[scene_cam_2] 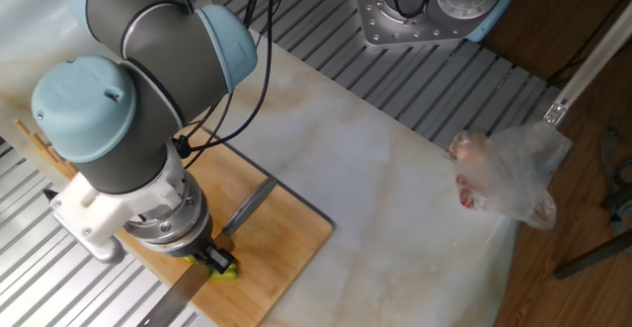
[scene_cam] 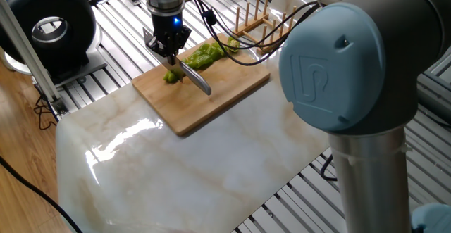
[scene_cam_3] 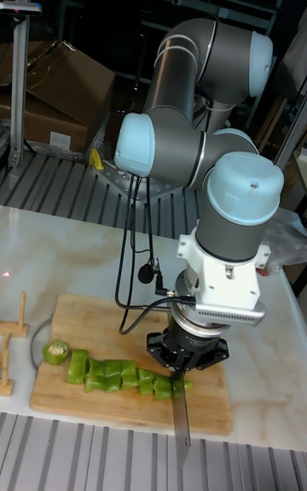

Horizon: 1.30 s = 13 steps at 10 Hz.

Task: Chop the chili peppers

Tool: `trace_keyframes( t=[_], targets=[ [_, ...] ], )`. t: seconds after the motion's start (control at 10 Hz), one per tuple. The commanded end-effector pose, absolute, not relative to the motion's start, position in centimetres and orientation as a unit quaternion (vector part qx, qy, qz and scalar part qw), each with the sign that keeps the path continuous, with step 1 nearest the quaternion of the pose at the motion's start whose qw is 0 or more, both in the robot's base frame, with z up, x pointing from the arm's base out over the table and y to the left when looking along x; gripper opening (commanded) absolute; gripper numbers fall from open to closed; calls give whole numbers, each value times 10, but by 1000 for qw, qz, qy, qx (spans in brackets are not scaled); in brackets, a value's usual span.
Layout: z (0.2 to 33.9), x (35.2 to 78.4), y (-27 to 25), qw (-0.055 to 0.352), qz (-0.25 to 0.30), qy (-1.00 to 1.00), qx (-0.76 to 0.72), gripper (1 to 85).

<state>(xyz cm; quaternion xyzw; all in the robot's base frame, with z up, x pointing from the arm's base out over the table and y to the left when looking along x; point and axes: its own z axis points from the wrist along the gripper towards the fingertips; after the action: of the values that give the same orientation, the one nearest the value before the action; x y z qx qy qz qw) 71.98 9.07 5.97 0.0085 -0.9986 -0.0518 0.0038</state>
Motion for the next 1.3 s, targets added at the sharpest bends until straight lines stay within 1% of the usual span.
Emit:
trace_keyframes(
  t=[0.0,0.3,0.4,0.6,0.7,0.9,1.0,1.2],
  targets=[
    [68,724,89,13,-77,-997,8,13],
    [54,727,91,-5,-65,-998,-2,13],
    [56,727,92,-1,-68,-998,-1,13],
    [68,724,90,19,-91,-996,7,13],
    [70,725,89,20,-92,-996,6,13],
    [67,726,89,14,-85,-996,-4,13],
    [65,727,89,12,-71,-997,-8,13],
    [65,725,93,14,-69,-998,-8,13]
  ],
)
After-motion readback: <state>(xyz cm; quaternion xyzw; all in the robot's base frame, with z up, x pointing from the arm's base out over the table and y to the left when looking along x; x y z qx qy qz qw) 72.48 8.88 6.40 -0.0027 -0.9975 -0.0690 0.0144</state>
